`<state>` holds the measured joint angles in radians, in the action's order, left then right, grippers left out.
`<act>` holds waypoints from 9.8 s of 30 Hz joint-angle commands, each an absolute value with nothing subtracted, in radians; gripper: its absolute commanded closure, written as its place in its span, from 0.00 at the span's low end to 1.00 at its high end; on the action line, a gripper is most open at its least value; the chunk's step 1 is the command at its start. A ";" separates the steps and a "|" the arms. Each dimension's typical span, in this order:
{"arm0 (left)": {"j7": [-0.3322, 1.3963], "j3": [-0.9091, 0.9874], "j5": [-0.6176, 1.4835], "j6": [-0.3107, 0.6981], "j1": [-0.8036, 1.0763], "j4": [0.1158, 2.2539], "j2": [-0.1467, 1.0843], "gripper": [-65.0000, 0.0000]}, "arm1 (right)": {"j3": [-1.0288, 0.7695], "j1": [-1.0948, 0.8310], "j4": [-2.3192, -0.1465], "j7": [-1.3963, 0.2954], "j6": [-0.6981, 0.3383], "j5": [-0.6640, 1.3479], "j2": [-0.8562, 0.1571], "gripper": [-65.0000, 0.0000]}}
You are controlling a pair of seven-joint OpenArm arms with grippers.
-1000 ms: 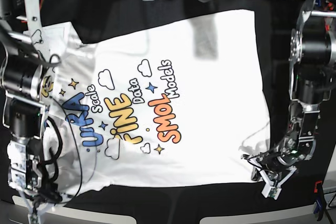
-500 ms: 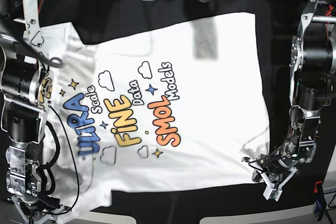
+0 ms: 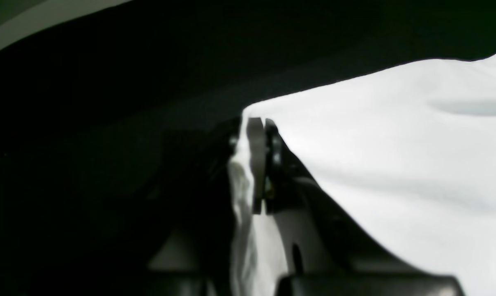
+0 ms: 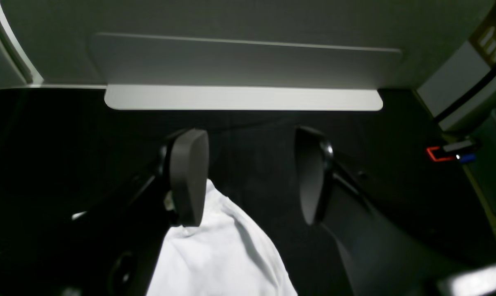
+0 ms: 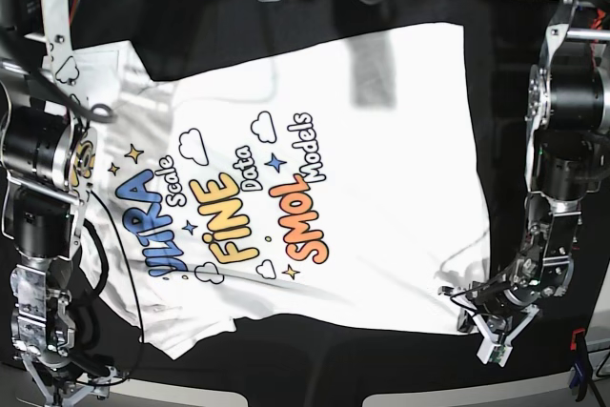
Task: Layout the t-shirt on the table in an organized manner, then fold the t-shirt properly
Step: 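Lower the shirt flat onto the table and open both grippers, then move both grippers to the shirt's collar-side corners and grasp them, then pull both grasped corners outward to smooth the shirt flat, then release the corners and raise both grippers above the shirt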
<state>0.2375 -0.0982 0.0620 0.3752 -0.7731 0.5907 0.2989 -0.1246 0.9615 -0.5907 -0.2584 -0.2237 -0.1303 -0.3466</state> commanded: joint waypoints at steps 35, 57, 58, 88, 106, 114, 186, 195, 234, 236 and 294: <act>0.569 -0.093 0.395 0.567 -0.773 0.634 0.334 0.51 | -0.126 0.616 -0.952 -0.620 -0.677 0.297 -0.536 0.50; 0.730 -0.093 0.368 0.403 0.138 2.035 0.338 0.51 | -0.185 -0.321 -2.005 -0.760 -0.674 0.011 -0.538 0.50; 0.752 -0.093 0.368 0.381 0.171 2.082 0.338 0.51 | -0.204 -0.364 -2.031 -0.759 -0.673 -0.015 -0.538 0.50; 0.776 -0.093 0.368 0.343 0.399 2.235 0.332 0.51 | -0.036 -0.802 -1.867 -0.647 -0.260 -0.451 -0.729 0.50; 0.773 -0.093 0.368 0.343 0.399 2.235 0.332 0.51 | 0.205 -0.506 -1.708 -0.640 -0.201 -0.488 -0.729 0.50; 0.774 -0.093 0.368 0.343 0.399 2.235 0.332 0.51 | 0.258 -0.507 -1.714 -0.640 -0.130 -0.578 -0.733 0.50; 0.656 -0.414 -0.411 0.166 0.581 2.054 0.629 0.51 | 0.472 -0.517 -1.717 -0.800 0.065 -0.704 -0.884 1.00; 0.687 -0.487 -0.508 -0.023 0.510 1.902 0.629 0.51 | 0.472 -0.517 -1.717 -0.796 0.070 -0.704 -0.884 1.00; 0.826 -0.493 -0.767 -0.208 0.612 1.953 0.778 1.00 | 0.472 -0.833 -1.998 -0.975 0.218 -0.818 -0.881 1.00; 0.841 -0.493 -0.770 -0.207 0.633 1.973 0.804 1.00 | 0.472 -0.867 -2.007 -0.995 0.218 -0.850 -0.881 1.00; 0.896 -0.493 -0.889 -0.274 0.743 1.997 0.842 1.00 | 0.472 -0.862 -1.979 -0.774 0.079 -0.606 -0.872 0.40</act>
